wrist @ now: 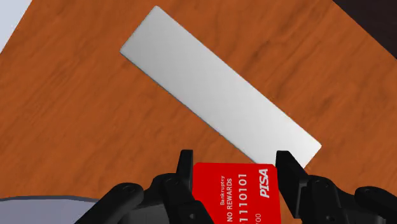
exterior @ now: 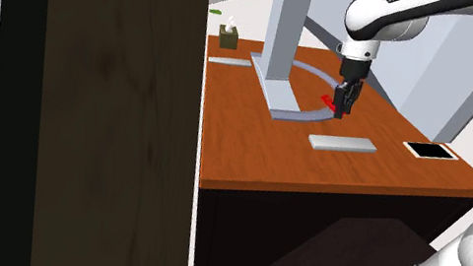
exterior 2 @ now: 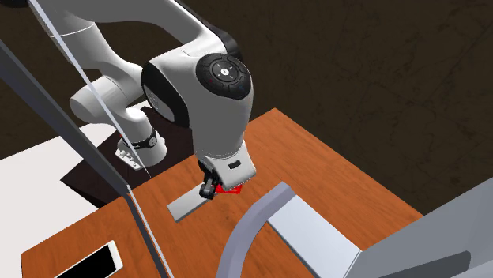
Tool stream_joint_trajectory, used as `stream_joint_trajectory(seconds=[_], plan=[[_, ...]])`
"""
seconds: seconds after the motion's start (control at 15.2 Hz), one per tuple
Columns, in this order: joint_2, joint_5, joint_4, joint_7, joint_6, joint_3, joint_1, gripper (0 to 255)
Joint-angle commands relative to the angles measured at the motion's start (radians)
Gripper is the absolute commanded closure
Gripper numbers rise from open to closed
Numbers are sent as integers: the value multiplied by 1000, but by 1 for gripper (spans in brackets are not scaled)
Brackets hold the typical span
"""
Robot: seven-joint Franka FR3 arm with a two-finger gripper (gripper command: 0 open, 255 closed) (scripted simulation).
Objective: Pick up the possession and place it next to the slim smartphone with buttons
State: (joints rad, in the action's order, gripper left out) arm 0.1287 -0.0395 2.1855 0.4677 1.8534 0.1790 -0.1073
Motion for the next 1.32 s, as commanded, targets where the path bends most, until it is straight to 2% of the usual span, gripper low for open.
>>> stream_joint_trajectory(seconds=[0.0, 0.07, 0.13, 0.59, 1.06, 1.25], plan=[[80, -30, 73, -406, -112, 33, -80, 255], [46, -13, 44, 112, 31, -4, -5, 0], [45, -13, 44, 112, 31, -7, -8, 0], [-201, 28, -360, 57, -200, -40, 26, 0], [-192, 27, -256, 55, -105, -40, 26, 0], [-192, 27, -248, 55, -97, -40, 26, 0]])
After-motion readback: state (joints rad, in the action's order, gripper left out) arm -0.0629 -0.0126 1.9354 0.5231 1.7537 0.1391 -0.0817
